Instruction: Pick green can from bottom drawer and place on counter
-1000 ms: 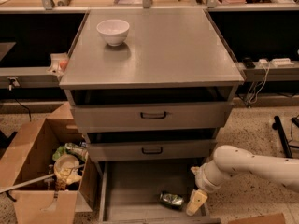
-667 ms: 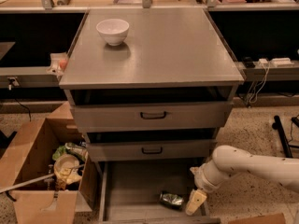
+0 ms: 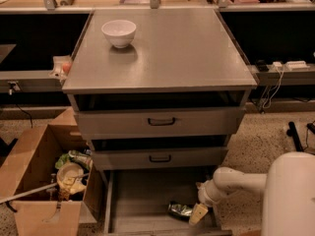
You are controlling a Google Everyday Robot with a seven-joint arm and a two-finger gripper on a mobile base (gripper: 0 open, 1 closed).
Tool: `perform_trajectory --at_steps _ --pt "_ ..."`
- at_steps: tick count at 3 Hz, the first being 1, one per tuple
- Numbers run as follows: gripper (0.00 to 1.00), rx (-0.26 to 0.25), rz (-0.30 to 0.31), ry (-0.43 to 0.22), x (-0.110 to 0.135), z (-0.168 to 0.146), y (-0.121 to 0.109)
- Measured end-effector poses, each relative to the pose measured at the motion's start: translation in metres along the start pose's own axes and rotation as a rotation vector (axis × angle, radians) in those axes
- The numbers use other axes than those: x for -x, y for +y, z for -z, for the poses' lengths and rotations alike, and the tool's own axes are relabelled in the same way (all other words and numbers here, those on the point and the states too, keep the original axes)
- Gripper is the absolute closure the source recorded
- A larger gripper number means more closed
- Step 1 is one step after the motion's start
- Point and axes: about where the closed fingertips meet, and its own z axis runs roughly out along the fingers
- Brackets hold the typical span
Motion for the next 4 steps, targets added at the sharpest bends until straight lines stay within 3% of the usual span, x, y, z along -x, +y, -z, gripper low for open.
perform_trajectory --at_steps 1,2,4 --pt "0.0 -0.025 -0.031 -0.01 -0.011 -0.054 -0.018" --pt "0.0 -0.046 -0.03 0.005 -0.009 -0.079 -0.027" --pt "0.0 -0.041 -0.037 0.084 -0.016 -0.134 -0.031"
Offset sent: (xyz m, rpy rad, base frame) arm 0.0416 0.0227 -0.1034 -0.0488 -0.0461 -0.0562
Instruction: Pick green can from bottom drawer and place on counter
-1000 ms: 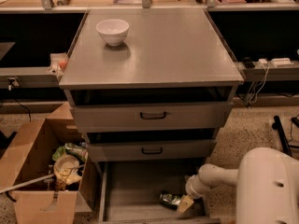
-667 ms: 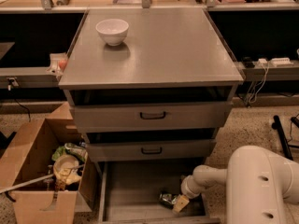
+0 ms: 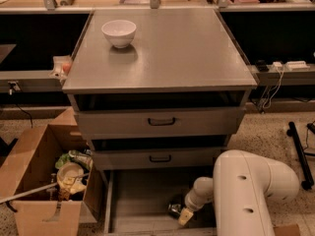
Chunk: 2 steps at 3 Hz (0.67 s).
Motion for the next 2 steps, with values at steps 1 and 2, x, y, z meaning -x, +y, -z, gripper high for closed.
perform_trajectory --at_steps 1,2 --pt "0.27 0.02 -0.013 0.011 -0.0043 -0.0217 -0.0008" --pt "0.5 0.023 -0.014 0.012 -0.0041 -0.0238 -0.0011"
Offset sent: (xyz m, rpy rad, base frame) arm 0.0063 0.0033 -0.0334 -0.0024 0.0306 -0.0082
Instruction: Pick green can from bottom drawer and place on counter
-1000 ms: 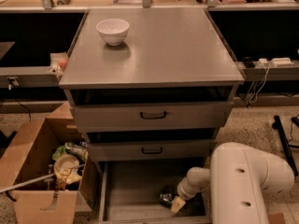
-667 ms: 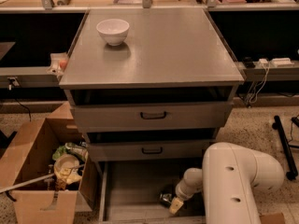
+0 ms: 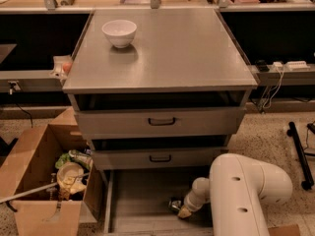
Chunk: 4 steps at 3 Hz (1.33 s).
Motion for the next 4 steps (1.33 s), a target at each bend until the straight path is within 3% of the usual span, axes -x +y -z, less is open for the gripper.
perform_trajectory --at_steps 1,2,3,4 --pt "0.73 -0.011 0.023 -0.085 0.007 0.026 0.005" --pt "0.96 0.005 0.121 -0.24 0.037 0.096 0.028" --pt "1.0 0.013 0.226 -0.397 0.061 0.18 0.049" --pt "1.0 -0.002 0.268 -0.429 0.041 0.198 0.056"
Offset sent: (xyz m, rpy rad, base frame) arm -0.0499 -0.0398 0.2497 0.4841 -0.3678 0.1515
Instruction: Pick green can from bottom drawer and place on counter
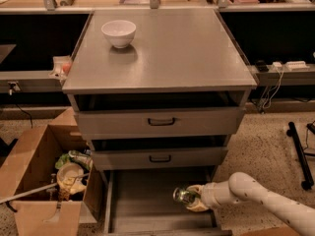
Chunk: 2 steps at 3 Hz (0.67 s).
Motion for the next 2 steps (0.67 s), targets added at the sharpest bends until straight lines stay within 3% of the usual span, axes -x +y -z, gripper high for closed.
perform_trajectory --at_steps 1,2 --pt "1.0 0.018 0.021 -0.026 0.013 0.002 0.002" --pt "1.0 0.066 0.115 -0.097 0.077 0.038 0.023"
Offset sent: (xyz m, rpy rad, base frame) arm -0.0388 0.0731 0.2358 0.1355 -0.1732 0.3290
